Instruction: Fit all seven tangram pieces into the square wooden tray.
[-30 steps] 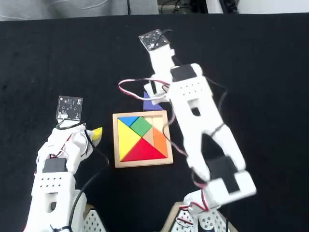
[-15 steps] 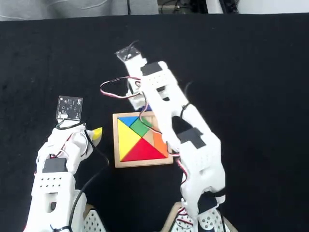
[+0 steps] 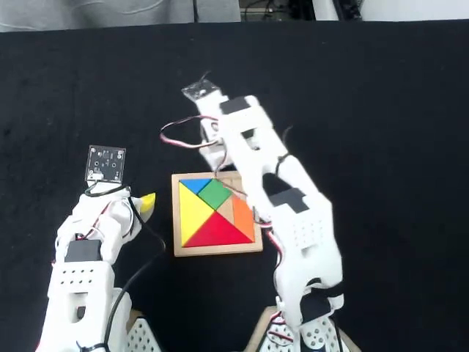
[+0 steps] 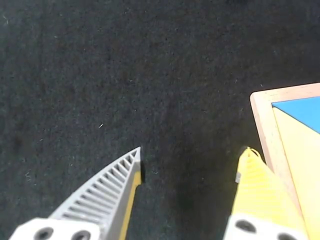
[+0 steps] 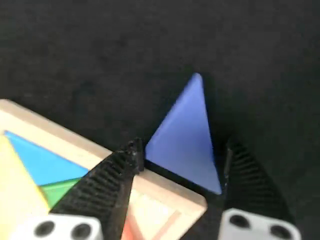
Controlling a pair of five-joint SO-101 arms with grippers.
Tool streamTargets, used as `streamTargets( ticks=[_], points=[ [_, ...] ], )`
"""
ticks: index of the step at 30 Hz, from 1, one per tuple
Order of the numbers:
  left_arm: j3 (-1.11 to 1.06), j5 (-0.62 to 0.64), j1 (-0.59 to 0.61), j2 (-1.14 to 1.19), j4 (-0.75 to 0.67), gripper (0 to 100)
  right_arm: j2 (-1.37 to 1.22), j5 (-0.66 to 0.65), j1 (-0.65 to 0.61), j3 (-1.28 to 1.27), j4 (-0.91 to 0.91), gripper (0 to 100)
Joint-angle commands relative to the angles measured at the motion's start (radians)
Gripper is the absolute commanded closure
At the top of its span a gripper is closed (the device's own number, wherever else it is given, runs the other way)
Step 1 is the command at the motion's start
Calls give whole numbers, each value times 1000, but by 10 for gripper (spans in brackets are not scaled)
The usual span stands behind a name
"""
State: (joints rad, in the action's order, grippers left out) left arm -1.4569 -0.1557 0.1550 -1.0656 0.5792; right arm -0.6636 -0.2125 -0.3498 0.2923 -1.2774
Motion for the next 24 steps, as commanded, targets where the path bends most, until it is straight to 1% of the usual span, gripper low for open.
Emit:
streamTargets(
  ticks=[1, 5, 9, 10, 13, 20, 22, 24],
  points=[
    [4, 8, 4, -18, -15, 700, 10, -11, 84, 65, -14, 753],
    [4, 8, 2, -18, -15, 700, 7, -48, 100, 85, -11, 865],
    [4, 8, 2, -18, -15, 700, 12, -49, 98, 88, -6, 977],
    [4, 8, 2, -18, -15, 700, 12, -49, 106, 96, -8, 991],
    [4, 8, 2, -18, -15, 700, 12, -43, 167, 117, -15, 987],
    [4, 8, 2, -18, -15, 700, 13, 150, 445, 150, -140, 988],
    [4, 8, 2, -18, -15, 700, 13, 222, 477, 147, -181, 988],
    [4, 8, 2, -18, -15, 700, 13, 322, 480, 148, -221, 988]
  ],
)
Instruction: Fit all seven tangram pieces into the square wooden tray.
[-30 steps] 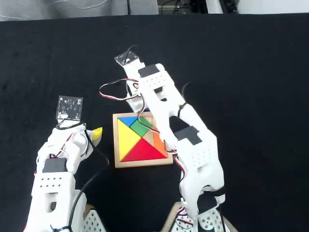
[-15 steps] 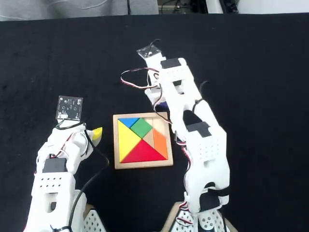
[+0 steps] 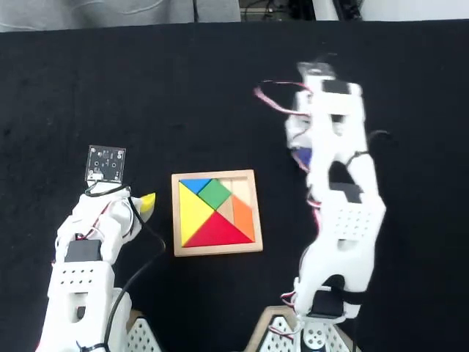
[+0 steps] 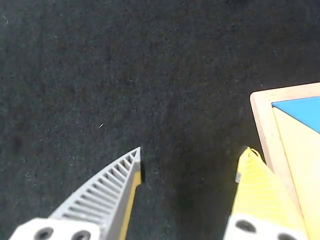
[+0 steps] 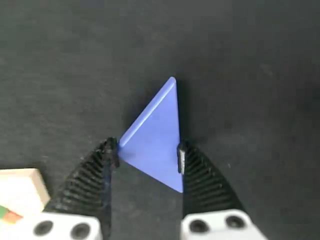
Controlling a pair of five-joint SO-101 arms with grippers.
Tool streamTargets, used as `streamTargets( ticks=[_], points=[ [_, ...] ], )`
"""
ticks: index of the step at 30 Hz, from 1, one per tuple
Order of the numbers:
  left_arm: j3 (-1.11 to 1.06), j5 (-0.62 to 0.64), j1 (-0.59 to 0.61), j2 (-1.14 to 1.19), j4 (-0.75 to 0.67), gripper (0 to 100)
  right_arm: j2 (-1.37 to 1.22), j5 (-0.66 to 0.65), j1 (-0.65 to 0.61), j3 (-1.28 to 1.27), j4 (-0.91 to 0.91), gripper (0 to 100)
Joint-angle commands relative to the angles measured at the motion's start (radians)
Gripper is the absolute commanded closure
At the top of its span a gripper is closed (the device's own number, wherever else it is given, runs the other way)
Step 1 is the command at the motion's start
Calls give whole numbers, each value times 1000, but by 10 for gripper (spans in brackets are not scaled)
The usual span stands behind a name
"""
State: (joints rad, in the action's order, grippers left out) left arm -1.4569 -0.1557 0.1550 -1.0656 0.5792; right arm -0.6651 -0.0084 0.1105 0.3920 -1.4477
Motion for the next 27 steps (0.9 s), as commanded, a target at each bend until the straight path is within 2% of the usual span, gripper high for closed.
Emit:
streamTargets(
  ticks=[1, 4, 6, 8, 10, 12, 15, 17, 18, 20, 25, 27],
  points=[
    [4, 8, 2, -18, -15, 700, 21, 160, 9, 48, -71, 988],
    [4, 8, 2, -18, -15, 700, 70, 276, -72, 41, -129, 988],
    [4, 8, 2, -18, -15, 700, 107, 308, -147, 44, -167, 988],
    [4, 8, 2, -18, -15, 700, 143, 169, -233, 50, -180, 988],
    [4, 8, 2, -18, -15, 700, 174, -149, -299, 50, -180, 988],
    [4, 8, 2, -17, -15, 700, 194, -542, -319, 39, -201, 987],
    [4, 6, 2, -15, -14, 700, 213, -1108, -215, 56, -285, 987],
    [4, 6, 2, -15, -14, 700, 231, -1363, -117, 88, -313, 980],
    [4, 6, 2, -15, -14, 700, 242, -1419, -77, 108, -313, 962],
    [4, 5, 2, -17, -14, 700, 259, -1432, -35, 142, -311, 898],
    [4, 3, 2, -17, -14, 700, 315, -1444, -37, 128, -316, 739],
    [4, 3, 2, -17, -15, 700, 337, -1488, -58, 93, -316, 694]
  ],
)
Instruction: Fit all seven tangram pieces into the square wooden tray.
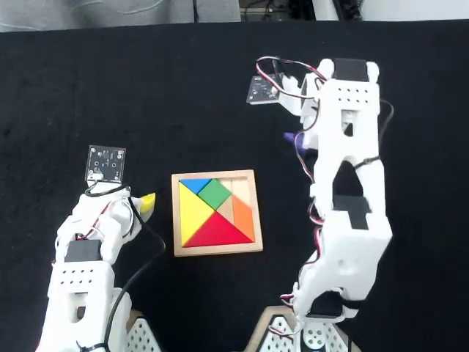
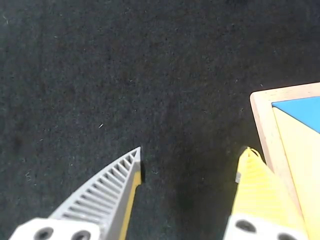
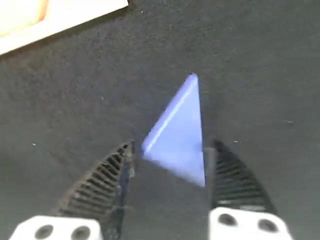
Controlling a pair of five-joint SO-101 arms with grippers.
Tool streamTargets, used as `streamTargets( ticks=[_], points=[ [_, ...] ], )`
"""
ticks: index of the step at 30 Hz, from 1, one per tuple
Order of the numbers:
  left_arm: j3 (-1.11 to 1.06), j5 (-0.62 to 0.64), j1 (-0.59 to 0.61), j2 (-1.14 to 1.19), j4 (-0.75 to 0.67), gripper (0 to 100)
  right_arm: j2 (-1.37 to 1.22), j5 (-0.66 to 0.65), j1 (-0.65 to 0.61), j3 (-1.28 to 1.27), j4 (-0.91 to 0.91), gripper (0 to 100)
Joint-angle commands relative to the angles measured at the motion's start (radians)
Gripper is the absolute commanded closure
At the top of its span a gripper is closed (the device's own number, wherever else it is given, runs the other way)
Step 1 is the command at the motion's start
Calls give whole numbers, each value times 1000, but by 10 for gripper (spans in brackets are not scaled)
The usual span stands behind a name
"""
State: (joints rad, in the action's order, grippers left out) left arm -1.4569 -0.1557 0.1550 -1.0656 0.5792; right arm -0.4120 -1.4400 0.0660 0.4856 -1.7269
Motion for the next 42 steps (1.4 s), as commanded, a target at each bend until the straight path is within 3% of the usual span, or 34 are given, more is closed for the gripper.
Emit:
streamTargets(
  ticks=[1, 6, 8, 10, 12, 14, 16, 20, 24, 30, 36, 42],
  points=[
    [4, 3, 2, -17, -15, 700, 97, -78, -25, -25, -37, 678],
    [4, 3, 2, -17, -15, 700, 177, -107, -52, -120, -32, 663],
    [4, 3, 2, -17, -15, 700, 205, -81, -18, -122, -20, 701],
    [4, 2, 2, -18, -15, 700, 219, 0, 26, -131, 35, 817],
    [4, 2, 2, -18, -15, 700, 202, 146, 84, -133, 100, 994],
    [4, 2, 2, -18, -15, 700, 166, 331, 133, -165, 130, 936],
    [4, 2, 2, -18, -15, 700, 111, 463, 152, -237, 138, 953],
    [4, 2, 2, -18, -14, 700, -41, 563, 133, -372, 190, 988],
    [4, 2, 2, -18, -14, 700, -177, 657, 135, -325, 310, 987],
    [4, 2, 2, -17, -14, 700, -308, 735, 100, -74, 313, 987],
    [4, 2, 2, -17, -14, 700, -381, 764, -52, 116, 311, 987],
    [4, 6, 4, -17, -14, 700, -363, 753, -107, 297, 123, 987]
  ],
)
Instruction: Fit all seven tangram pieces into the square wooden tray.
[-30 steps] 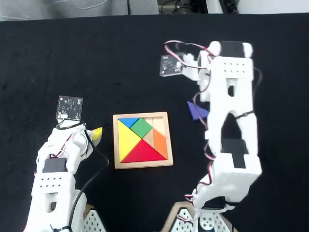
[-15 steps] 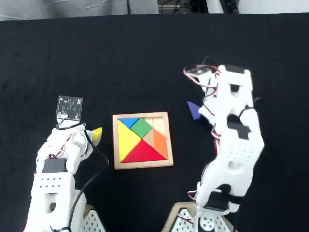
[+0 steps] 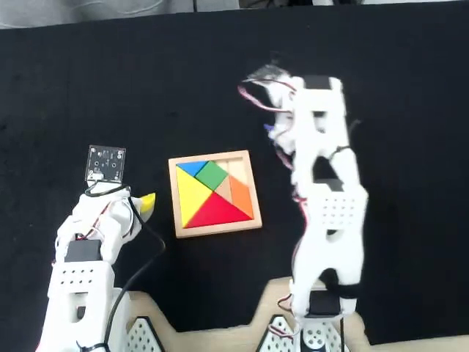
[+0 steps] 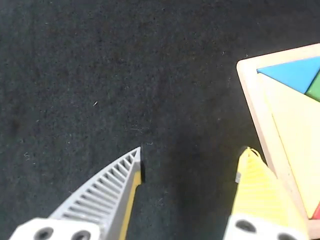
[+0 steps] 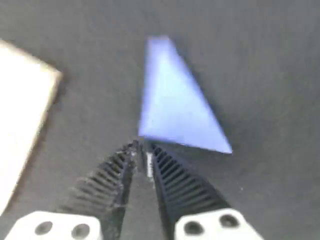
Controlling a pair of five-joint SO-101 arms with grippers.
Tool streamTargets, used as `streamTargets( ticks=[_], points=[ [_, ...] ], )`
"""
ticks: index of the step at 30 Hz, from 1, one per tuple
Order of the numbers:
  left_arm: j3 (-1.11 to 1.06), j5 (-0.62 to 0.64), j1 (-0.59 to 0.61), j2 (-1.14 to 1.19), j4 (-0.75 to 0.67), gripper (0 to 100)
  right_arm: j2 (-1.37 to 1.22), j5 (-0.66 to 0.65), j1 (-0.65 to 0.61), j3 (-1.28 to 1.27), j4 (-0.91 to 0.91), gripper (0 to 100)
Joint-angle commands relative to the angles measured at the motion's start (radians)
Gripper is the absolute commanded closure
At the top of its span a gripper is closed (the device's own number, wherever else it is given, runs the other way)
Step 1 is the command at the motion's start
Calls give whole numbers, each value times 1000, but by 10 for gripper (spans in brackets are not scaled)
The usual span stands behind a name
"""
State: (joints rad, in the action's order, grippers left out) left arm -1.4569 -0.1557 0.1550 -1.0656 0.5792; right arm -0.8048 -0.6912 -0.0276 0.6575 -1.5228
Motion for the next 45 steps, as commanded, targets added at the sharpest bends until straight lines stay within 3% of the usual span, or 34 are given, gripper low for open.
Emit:
streamTargets(
  ticks=[1, 11, 17, 21, 26, 33, 40, 45],
  points=[
    [4, 6, 4, -17, -14, 700, 28, 5, 2, 151, -103, 987],
    [4, 8, 12, -20, -14, 700, -110, -40, 308, 219, 35, 987],
    [10, 55, 15, -20, -20, 701, -206, 84, 359, 375, 241, 987],
    [7, 57, 21, -20, -20, 701, -329, 89, 379, 424, 316, 987],
    [10, 63, 50, -20, -20, 701, -466, -61, 462, 478, 213, 987],
    [12, 63, 48, -20, -18, 701, -521, -362, 600, 622, -227, 987],
    [13, 63, 50, -20, -15, 701, -490, -468, 792, 605, -244, 987],
    [13, 63, 42, -20, -18, 701, -395, -473, 790, 567, -244, 987]
  ],
)
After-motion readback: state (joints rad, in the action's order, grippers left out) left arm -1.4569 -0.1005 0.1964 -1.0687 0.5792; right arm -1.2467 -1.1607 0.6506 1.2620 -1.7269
